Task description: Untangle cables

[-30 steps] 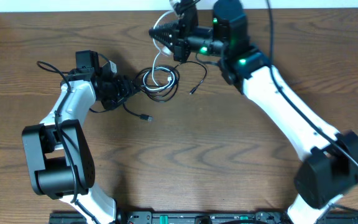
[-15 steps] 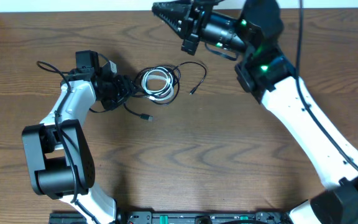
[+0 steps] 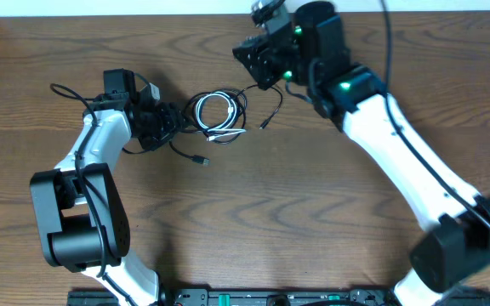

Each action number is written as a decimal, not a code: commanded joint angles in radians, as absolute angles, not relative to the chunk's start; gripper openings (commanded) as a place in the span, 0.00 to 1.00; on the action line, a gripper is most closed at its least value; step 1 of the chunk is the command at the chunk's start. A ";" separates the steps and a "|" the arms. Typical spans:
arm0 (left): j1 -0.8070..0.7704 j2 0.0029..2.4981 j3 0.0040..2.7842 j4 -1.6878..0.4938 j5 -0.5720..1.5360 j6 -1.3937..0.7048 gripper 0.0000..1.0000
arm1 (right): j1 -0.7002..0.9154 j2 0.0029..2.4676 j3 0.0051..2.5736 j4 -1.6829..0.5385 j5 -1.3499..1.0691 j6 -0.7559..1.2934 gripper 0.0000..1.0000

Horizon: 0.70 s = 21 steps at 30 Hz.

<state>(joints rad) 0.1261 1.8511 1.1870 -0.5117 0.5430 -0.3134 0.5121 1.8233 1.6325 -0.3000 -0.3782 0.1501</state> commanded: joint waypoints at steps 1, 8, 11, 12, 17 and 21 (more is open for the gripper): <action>0.127 1.823 1.198 -0.511 0.531 -0.300 0.65 | 0.524 1.898 1.627 -0.316 -0.343 0.140 0.27; 0.127 1.823 1.199 -0.511 0.531 -0.300 0.65 | 0.554 2.035 1.627 -0.315 -0.343 0.109 0.24; 0.127 1.823 1.199 -0.511 0.531 -0.300 0.65 | 0.561 2.074 1.627 -0.257 -0.341 0.007 0.28; 0.127 1.823 1.199 -0.510 0.531 -0.300 0.65 | 0.562 2.087 1.627 -0.230 -0.339 -0.010 0.31; 0.127 1.823 1.199 -0.511 0.531 -0.300 0.65 | 0.562 2.162 1.627 -0.128 -0.295 -0.015 0.30; 0.127 1.823 1.199 -0.511 0.531 -0.300 0.65 | 0.562 2.235 1.627 -0.101 -0.216 -0.012 0.26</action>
<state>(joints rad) 0.1261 1.8511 1.1870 -0.5117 0.5434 -0.3134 0.5613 2.1792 1.6291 -0.1017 -0.2844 0.0109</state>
